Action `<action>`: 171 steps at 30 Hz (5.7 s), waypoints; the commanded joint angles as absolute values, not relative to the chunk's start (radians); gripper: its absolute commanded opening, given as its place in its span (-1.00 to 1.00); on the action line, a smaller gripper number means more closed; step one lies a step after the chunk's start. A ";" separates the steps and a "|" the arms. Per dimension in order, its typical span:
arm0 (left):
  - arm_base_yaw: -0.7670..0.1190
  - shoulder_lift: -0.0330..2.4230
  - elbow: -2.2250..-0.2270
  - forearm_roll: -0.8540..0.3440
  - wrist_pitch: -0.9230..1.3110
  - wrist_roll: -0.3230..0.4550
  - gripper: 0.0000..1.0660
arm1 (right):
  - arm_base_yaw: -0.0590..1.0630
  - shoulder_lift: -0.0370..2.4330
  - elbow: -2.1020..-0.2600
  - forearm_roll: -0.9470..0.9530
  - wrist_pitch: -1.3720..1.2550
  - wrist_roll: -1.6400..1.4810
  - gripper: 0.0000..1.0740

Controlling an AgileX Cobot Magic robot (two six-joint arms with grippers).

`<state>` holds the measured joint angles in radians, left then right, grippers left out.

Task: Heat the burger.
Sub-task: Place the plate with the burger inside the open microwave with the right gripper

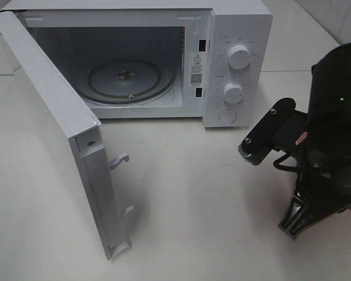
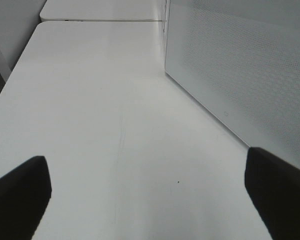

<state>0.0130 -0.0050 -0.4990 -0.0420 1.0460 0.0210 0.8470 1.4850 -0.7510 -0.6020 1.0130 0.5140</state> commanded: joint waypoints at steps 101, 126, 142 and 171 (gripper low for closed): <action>0.009 -0.026 -0.497 -0.041 1.040 0.020 0.98 | 0.794 1.435 -0.744 -0.554 0.270 -0.948 -0.90; 0.009 -0.026 -0.497 -0.041 1.040 0.020 0.98 | 0.629 1.435 -0.744 0.105 0.209 -1.748 -0.99; 0.009 -0.026 -0.497 -0.041 1.040 0.020 0.98 | 0.632 1.467 -0.750 0.081 0.194 -1.734 -0.99; 0.009 -0.026 -0.497 -0.041 1.040 0.020 0.98 | 0.672 1.711 -1.013 -0.077 0.180 -1.534 -0.98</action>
